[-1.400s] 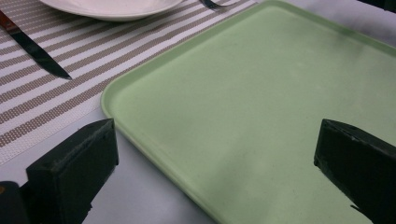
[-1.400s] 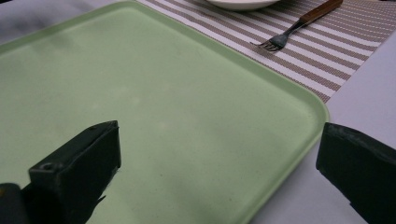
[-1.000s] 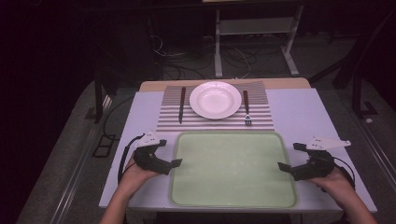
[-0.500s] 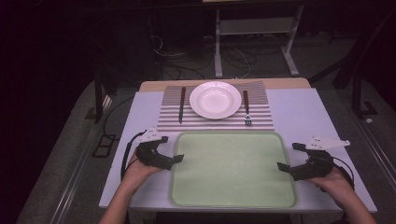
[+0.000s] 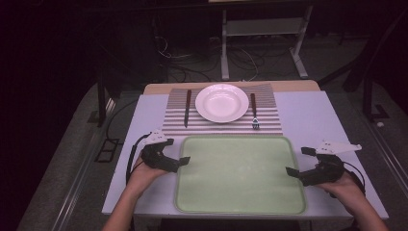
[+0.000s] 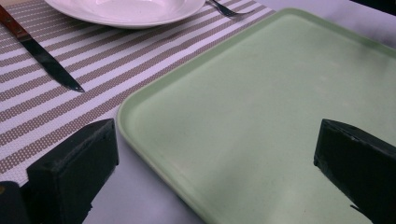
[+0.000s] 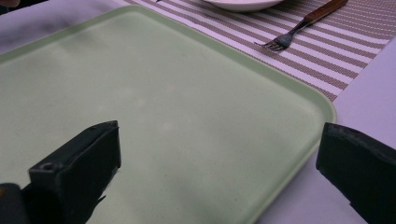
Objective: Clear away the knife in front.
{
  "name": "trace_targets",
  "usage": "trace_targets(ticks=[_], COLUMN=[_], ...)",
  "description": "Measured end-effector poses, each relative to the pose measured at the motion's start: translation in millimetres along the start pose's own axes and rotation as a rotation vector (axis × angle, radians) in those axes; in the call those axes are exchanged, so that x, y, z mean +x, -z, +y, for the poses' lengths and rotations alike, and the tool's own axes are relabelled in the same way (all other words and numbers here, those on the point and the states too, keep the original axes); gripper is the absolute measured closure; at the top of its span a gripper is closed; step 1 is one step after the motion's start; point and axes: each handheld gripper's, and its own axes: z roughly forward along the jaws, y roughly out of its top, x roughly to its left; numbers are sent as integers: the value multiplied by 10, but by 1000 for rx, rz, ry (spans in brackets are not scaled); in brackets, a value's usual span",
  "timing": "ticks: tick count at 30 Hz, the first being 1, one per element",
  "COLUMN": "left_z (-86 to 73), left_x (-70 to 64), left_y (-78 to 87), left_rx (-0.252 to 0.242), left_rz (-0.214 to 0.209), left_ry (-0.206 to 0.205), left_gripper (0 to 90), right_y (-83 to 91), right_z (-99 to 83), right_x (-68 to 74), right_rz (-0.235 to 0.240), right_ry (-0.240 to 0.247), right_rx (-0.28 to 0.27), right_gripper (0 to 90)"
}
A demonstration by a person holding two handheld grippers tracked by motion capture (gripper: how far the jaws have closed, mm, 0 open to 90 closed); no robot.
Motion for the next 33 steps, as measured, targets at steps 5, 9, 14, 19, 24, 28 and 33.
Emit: trace_targets(ticks=[5,9,14,19,24,28,33], left_z=[18,41,64,67,70,75,128], left_x=[4,17,41,58,56,64,99], left_y=[-32,-48,-66,-82,-87,-90,-129], left_rx=[-1,-8,-17,-15,-15,-16,-24], left_rz=[0,3,3,1,0,1,3], left_ry=[-2,-2,3,6,4,5,3], left_gripper=[0,0,0,0,0,0,0], right_y=[-2,-2,-3,-5,2,5,5], right_z=[1,1,11,9,8,9,8], right_x=[1,12,14,5,7,3,1], right_rz=[0,8,17,14,16,12,10], right_ry=[-1,3,-3,-5,-4,-5,-5], right_rx=[-1,-1,-14,-9,-11,-14,-13], right_gripper=[1,1,1,1,1,1,1])
